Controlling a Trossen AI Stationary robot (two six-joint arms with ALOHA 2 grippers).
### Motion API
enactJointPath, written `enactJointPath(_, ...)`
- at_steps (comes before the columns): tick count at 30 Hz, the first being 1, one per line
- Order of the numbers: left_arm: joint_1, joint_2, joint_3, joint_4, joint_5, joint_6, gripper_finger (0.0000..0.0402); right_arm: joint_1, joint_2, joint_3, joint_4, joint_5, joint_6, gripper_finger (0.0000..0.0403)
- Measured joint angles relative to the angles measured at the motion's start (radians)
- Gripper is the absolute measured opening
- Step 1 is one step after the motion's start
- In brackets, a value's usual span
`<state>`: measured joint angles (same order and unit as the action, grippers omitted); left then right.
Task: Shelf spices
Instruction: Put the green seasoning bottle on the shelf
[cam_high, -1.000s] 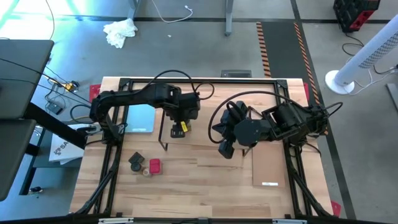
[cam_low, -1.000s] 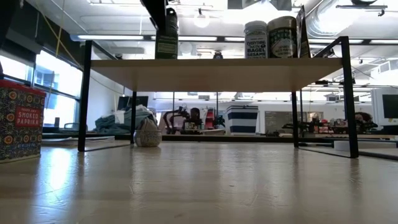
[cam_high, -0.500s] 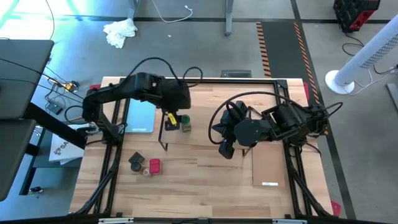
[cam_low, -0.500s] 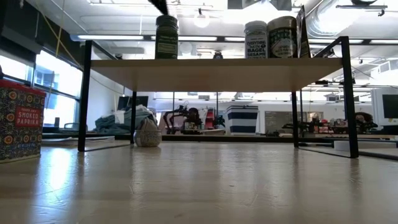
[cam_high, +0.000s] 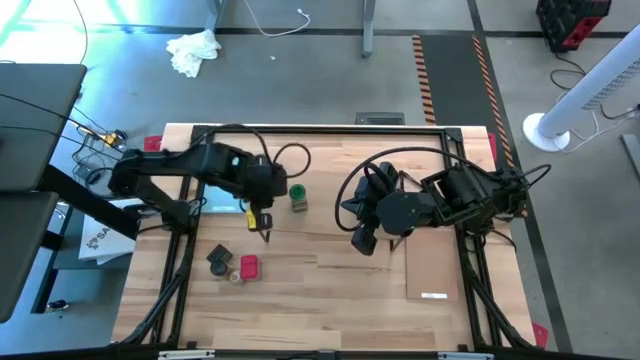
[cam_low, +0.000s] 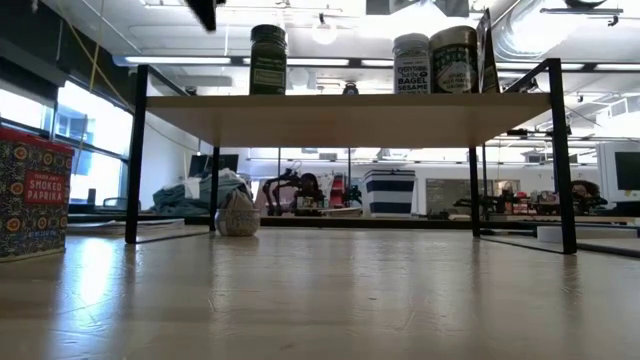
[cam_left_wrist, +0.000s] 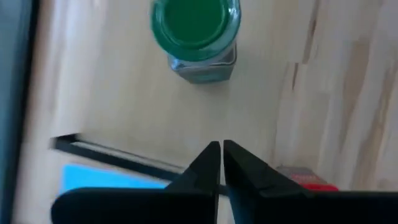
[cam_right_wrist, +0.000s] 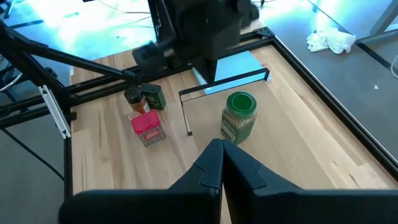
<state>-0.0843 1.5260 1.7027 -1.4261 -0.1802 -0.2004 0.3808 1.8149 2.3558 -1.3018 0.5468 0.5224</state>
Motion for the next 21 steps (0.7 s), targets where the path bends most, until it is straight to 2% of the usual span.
enactJointPath(4, 0.028, -0.048, -0.165, 0.153, 0.042, -0.051, 0.001, 0.0, 0.0, 0.0, 0.0, 0.001, 0.0, 0.0)
enactJointPath(7, 0.047, -0.05, -0.228, 0.254, 0.026, -0.061, 0.0003, 0.0, 0.0, 0.0, 0.0, 0.003, 0.0, 0.0)
enactJointPath(13, 0.072, -0.026, -0.251, 0.346, -0.029, -0.06, 0.0001, 0.0, 0.0, 0.0, 0.001, 0.003, 0.0, 0.0)
enactJointPath(21, 0.077, 0.046, -0.251, 0.436, -0.012, -0.011, 0.0001, 0.0, 0.0, 0.0, 0.002, 0.003, 0.019, 0.0)
